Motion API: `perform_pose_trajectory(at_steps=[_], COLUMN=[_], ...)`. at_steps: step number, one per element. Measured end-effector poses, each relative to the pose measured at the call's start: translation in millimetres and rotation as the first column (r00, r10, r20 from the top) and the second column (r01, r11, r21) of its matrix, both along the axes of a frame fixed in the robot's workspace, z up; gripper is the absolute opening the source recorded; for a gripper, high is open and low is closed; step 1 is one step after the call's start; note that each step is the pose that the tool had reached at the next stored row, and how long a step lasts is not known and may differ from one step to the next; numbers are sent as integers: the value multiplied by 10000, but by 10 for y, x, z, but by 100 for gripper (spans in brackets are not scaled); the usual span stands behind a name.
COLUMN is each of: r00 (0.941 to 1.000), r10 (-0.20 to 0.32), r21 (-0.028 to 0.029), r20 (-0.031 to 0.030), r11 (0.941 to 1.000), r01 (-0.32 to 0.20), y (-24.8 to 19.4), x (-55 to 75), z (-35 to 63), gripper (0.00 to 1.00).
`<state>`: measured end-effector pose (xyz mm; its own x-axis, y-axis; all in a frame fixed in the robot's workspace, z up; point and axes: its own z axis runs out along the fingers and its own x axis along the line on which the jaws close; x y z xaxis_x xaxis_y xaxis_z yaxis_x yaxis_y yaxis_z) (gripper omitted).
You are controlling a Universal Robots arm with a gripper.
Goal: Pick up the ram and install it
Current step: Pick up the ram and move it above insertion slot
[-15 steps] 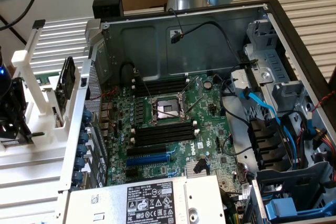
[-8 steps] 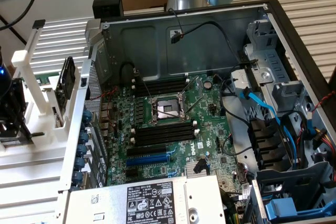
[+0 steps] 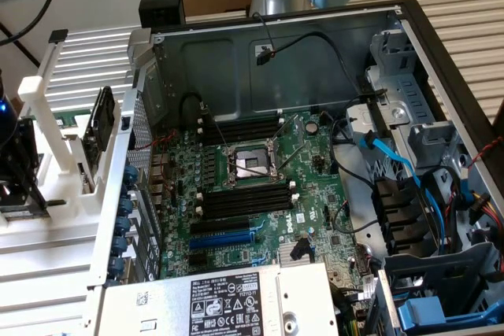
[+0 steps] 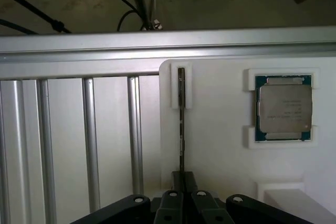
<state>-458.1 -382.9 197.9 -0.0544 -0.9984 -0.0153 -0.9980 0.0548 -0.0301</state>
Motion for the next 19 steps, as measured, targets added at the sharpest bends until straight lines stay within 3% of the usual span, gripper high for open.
perform_pose_trajectory(at_steps=[7, 13, 19], r00=[10000, 10000, 10000], r10=[0, 0, 0], r21=[2, 1, 1], r20=[3, 0, 1], r11=[10000, 10000, 10000], r01=[0, 0, 0], y=[0, 0, 0], x=[0, -13, -27], z=[3, 173, 434], gripper=[12, 12, 12])
